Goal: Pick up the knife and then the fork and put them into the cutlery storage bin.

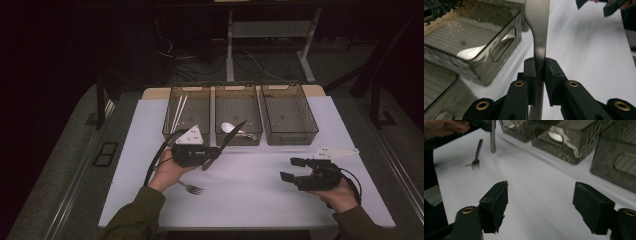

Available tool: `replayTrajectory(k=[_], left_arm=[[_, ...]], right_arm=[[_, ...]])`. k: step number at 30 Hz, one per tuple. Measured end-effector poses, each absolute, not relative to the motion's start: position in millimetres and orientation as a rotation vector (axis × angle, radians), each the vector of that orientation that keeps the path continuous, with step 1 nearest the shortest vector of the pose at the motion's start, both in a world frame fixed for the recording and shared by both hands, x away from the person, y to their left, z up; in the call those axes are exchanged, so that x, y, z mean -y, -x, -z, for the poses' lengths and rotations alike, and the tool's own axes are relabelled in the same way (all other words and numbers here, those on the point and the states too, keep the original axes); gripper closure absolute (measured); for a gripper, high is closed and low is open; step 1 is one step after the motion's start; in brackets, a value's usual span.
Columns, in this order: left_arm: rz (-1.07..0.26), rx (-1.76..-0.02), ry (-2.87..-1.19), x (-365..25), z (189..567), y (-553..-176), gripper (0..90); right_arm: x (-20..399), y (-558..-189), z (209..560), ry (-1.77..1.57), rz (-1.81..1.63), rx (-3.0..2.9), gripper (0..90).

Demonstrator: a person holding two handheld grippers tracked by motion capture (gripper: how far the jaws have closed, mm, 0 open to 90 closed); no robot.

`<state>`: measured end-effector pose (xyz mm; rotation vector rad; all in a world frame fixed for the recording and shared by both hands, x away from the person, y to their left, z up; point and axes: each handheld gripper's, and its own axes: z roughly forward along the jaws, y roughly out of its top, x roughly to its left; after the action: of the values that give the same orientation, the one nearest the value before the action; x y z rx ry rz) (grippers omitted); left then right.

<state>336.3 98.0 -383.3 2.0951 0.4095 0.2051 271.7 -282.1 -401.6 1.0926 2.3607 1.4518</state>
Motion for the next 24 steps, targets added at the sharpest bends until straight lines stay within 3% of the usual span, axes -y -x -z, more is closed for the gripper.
replayTrajectory(k=[12,24], left_arm=[[-0.266,-0.482,-2.039,-47,379,-325,79.2],[-0.333,-0.504,-2.012,-27,382,-319,79.2]], right_arm=[[240,-299,375,-1.034,-1.592,-2.314,49.8],[208,-320,370,-1.042,-1.660,-2.304,66.1]])
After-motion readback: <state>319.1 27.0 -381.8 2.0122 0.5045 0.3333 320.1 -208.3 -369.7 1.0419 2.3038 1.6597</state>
